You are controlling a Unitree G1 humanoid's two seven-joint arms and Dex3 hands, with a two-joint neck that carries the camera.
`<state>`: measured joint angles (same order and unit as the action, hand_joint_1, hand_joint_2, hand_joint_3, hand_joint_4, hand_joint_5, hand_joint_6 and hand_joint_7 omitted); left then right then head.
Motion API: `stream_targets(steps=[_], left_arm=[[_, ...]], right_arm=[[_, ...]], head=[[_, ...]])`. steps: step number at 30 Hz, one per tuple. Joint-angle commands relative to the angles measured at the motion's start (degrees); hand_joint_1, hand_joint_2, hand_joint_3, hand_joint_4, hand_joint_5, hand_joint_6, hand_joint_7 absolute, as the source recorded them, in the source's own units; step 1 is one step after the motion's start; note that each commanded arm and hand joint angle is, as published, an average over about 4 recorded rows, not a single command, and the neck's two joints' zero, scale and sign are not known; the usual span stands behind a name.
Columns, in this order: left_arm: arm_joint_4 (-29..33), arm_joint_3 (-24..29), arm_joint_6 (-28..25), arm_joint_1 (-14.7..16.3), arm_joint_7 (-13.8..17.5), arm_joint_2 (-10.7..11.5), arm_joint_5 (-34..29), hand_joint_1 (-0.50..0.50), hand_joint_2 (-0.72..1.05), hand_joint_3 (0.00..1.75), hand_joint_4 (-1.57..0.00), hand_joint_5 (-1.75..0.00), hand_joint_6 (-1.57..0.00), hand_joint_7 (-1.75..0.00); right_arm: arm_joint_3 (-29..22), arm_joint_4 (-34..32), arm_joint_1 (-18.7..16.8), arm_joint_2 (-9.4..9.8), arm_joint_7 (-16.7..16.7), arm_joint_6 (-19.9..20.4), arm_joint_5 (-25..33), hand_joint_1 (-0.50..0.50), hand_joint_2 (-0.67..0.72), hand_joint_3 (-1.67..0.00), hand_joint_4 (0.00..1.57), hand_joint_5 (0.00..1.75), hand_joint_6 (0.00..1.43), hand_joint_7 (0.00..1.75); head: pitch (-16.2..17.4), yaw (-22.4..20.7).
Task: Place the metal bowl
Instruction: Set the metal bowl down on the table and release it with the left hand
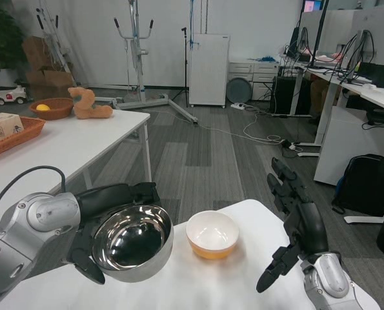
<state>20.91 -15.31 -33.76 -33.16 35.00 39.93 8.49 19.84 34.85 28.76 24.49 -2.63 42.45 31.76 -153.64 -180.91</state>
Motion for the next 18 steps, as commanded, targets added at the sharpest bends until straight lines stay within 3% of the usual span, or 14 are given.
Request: stream_targets(steps=[1, 18], left_arm=[[0.18, 0.55, -0.25, 0.68, 0.33, -0.2, 0.56, -0.29, 0.96, 1.66, -1.37, -1.75, -0.63, -1.68], [0.18, 0.55, -0.19, 0.99, 0.33, -0.29, 0.56, -0.29, 0.96, 1.68, -1.37, -1.75, -0.63, -1.68]], right_arm=[[-0.33, 0.39, -0.63, -0.05, -0.18, 0.93, 0.41, -0.33, 0.6, 0.0, 0.0, 0.0, 0.0, 0.17], [-0.26, 0.3, -0.63, 0.03, -0.18, 0.95, 0.49, -0.33, 0.6, 0.0, 0.0, 0.0, 0.0, 0.21]], head=[[-0.09, 0.05], [-0.25, 0.01]])
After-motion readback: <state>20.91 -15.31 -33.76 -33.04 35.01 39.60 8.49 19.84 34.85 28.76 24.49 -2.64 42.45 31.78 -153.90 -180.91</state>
